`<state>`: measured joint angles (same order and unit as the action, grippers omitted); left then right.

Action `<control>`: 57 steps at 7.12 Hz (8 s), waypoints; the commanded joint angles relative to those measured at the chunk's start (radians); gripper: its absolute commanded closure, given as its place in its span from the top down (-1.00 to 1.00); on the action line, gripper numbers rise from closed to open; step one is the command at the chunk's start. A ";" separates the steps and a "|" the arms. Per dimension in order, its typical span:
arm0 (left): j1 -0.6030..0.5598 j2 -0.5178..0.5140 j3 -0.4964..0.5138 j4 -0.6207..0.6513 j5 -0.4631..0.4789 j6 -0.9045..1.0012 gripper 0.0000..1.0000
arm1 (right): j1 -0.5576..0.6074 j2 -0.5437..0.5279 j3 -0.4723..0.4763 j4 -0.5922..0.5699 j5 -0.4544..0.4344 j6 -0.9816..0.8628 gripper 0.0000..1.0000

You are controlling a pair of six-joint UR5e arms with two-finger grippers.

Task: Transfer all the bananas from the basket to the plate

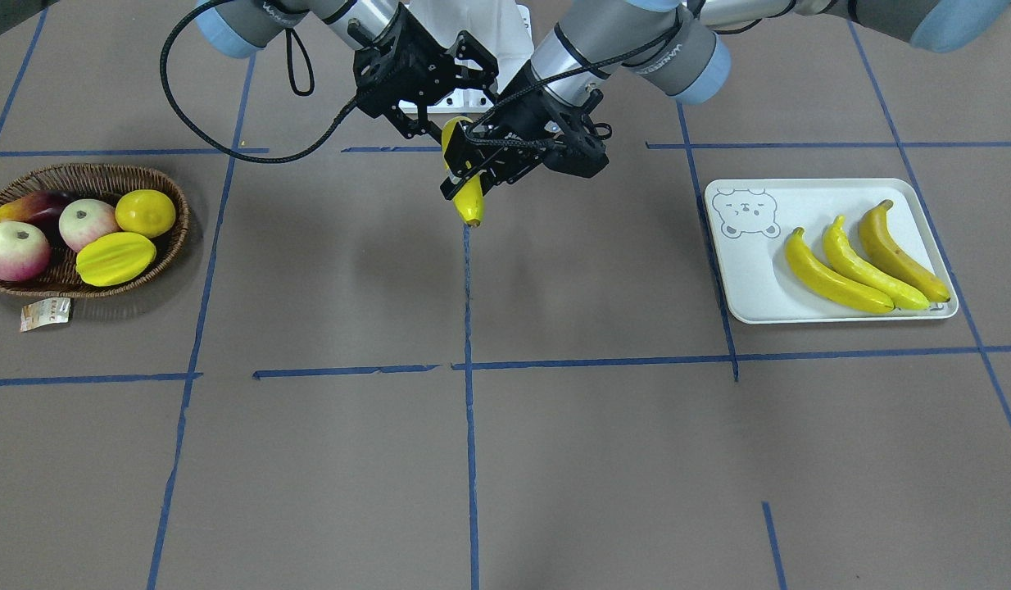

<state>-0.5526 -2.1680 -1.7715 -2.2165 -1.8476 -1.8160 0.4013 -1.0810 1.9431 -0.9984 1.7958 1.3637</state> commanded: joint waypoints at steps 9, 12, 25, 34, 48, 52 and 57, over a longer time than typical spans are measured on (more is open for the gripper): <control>-0.148 0.103 -0.242 0.901 -0.001 0.279 -1.00 | 0.137 -0.016 0.096 -0.556 0.109 -0.128 0.99; -0.263 0.287 -0.243 0.927 -0.005 0.166 -1.00 | 0.235 -0.065 0.123 -0.644 0.195 -0.326 0.99; -0.369 0.490 0.063 0.370 -0.001 0.105 1.00 | 0.278 -0.120 0.143 -0.644 0.232 -0.394 0.99; -0.688 0.603 -0.144 0.657 -0.243 1.292 1.00 | 0.600 -0.264 0.180 -0.871 0.359 -0.976 0.99; -1.021 0.789 -0.017 0.743 -0.481 2.006 1.00 | 1.165 -0.637 -0.130 -0.856 0.539 -1.786 0.99; -1.020 0.813 -0.017 0.747 -0.475 2.002 1.00 | 1.165 -0.637 -0.133 -0.856 0.537 -1.786 0.99; -1.020 0.821 -0.022 0.747 -0.476 2.000 1.00 | 1.165 -0.637 -0.131 -0.856 0.537 -1.786 0.99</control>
